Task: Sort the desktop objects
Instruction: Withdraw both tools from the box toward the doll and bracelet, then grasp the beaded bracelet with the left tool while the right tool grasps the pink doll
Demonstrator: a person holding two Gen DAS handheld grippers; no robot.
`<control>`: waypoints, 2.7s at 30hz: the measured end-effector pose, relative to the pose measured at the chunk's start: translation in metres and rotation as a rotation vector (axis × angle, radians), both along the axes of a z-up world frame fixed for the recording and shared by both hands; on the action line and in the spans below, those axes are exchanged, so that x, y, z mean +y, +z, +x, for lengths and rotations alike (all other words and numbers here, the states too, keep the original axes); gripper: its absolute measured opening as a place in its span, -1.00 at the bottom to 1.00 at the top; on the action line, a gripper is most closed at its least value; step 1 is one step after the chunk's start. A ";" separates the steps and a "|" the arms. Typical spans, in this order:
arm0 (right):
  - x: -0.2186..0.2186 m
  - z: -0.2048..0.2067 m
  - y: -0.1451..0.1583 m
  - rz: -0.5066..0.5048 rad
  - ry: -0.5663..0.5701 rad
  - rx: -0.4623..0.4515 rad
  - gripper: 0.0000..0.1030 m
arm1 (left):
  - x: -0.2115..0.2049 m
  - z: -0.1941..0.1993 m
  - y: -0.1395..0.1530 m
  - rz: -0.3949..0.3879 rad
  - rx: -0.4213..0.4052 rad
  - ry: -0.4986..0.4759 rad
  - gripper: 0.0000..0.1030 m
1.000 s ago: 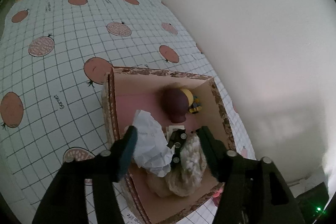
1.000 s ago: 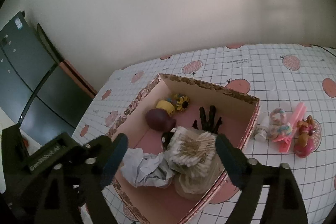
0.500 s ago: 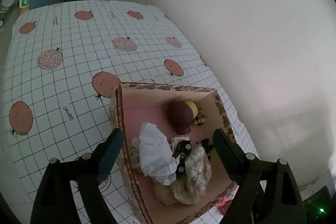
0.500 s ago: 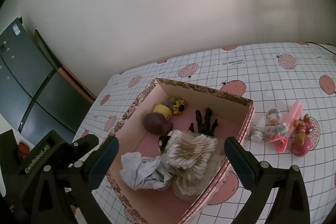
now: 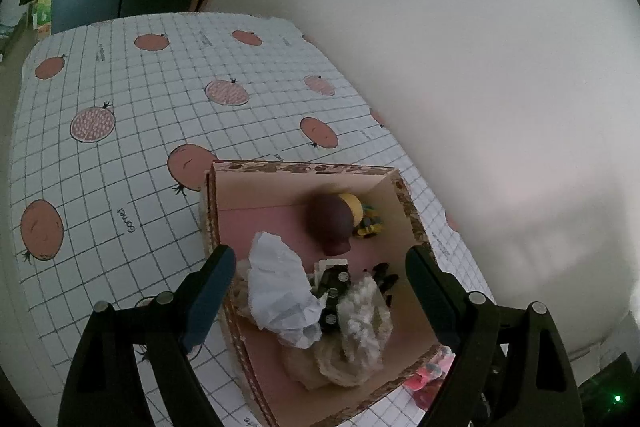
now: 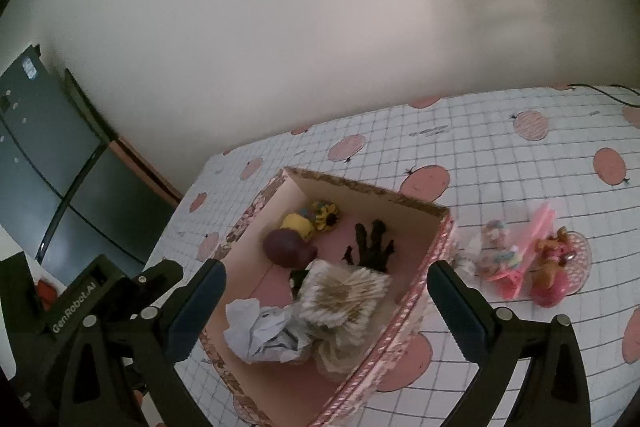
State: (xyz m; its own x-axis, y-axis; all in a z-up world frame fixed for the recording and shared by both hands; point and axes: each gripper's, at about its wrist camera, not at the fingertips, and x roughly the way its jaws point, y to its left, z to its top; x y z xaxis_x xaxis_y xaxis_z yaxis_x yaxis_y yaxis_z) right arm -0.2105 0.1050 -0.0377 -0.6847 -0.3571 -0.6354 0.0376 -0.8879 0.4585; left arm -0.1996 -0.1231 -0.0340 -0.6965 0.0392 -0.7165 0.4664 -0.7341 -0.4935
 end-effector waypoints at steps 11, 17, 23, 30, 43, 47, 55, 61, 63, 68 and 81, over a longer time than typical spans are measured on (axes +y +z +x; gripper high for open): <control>0.064 0.009 0.021 -0.004 -0.107 0.023 0.98 | 0.041 -0.001 0.020 -0.052 0.059 -0.055 0.70; 0.108 0.017 0.035 0.000 -0.174 0.043 0.98 | 0.079 -0.002 0.033 -0.062 0.122 -0.143 0.70; 0.152 0.027 0.045 0.008 -0.257 0.055 0.98 | 0.123 -0.006 0.042 -0.075 0.169 -0.262 0.70; 0.196 0.040 0.050 0.028 -0.342 0.048 0.98 | 0.163 -0.010 0.039 -0.055 0.162 -0.362 0.70; 0.231 0.048 0.038 0.036 -0.397 -0.021 0.98 | 0.218 -0.022 0.008 -0.034 0.031 -0.473 0.70; 0.236 0.041 0.019 0.016 -0.395 -0.076 0.98 | 0.226 -0.026 -0.007 -0.071 -0.024 -0.476 0.70; 0.241 0.029 -0.011 -0.016 -0.410 -0.164 0.98 | 0.231 -0.044 -0.043 -0.067 -0.127 -0.452 0.69; 0.235 0.020 -0.029 -0.027 -0.393 -0.210 0.98 | 0.231 -0.054 -0.066 -0.056 -0.174 -0.424 0.52; 0.233 0.017 -0.033 -0.031 -0.388 -0.222 0.98 | 0.230 -0.057 -0.069 -0.056 -0.172 -0.424 0.51; 0.229 0.012 -0.045 -0.042 -0.383 -0.251 0.98 | 0.229 -0.064 -0.082 -0.063 -0.190 -0.427 0.30; 0.221 0.007 -0.055 -0.041 -0.372 -0.279 0.98 | 0.226 -0.073 -0.102 -0.037 -0.198 -0.456 -0.14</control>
